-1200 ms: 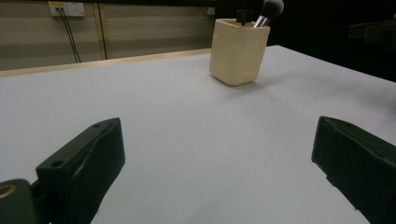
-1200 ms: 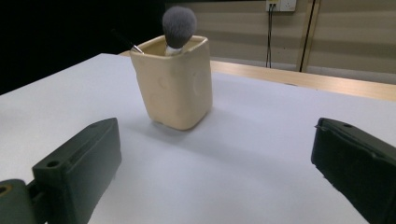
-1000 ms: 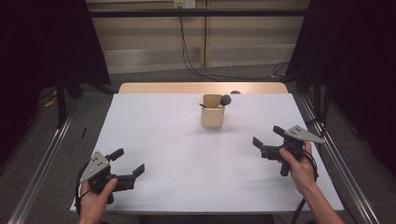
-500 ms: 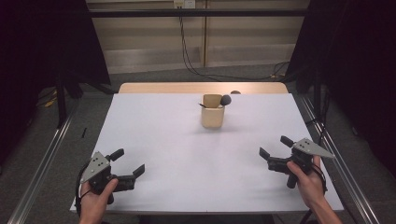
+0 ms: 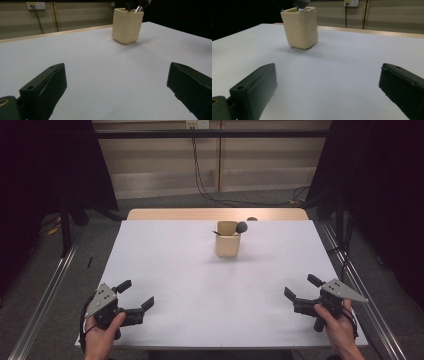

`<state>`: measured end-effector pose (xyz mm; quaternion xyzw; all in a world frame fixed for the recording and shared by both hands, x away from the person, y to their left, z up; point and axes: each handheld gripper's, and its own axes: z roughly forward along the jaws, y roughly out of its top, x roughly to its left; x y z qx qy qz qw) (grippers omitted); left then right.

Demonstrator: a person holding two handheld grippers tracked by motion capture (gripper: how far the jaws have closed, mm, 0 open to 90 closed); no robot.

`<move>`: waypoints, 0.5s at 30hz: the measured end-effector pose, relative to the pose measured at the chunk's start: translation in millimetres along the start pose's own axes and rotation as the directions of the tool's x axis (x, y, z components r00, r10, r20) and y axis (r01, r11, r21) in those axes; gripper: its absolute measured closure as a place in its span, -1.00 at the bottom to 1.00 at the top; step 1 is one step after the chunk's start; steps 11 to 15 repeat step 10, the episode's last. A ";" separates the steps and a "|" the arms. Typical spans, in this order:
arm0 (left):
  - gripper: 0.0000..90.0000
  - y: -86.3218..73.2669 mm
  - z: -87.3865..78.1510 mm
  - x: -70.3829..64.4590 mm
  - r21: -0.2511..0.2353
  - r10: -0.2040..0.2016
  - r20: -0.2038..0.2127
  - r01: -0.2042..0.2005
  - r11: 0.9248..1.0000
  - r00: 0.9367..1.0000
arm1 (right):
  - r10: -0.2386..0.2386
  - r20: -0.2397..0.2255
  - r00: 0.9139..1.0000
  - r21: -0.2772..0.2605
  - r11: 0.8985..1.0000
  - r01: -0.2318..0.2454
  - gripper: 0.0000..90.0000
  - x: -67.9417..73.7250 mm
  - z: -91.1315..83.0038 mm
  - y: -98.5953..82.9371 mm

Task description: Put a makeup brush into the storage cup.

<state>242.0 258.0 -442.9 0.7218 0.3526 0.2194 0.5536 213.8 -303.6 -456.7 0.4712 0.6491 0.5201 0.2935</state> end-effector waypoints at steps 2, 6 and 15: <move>-0.94 0.2 -0.8 0.2 0.001 0.000 -0.003 0.000 1.000 1.000 | 0.012 -0.003 1.000 -0.009 1.000 -0.012 -0.97 -1.2 -2.3 -1.0; -0.94 0.5 -2.4 0.7 -0.004 0.002 -0.004 -0.002 1.000 1.000 | 0.008 -0.005 1.000 -0.004 1.000 -0.008 -0.97 -2.0 -3.8 -4.3; -0.94 0.3 -1.4 1.2 0.003 0.001 -0.004 -0.001 1.000 1.000 | 0.011 0.003 1.000 0.004 1.000 -0.011 -0.97 -3.8 -1.6 -5.8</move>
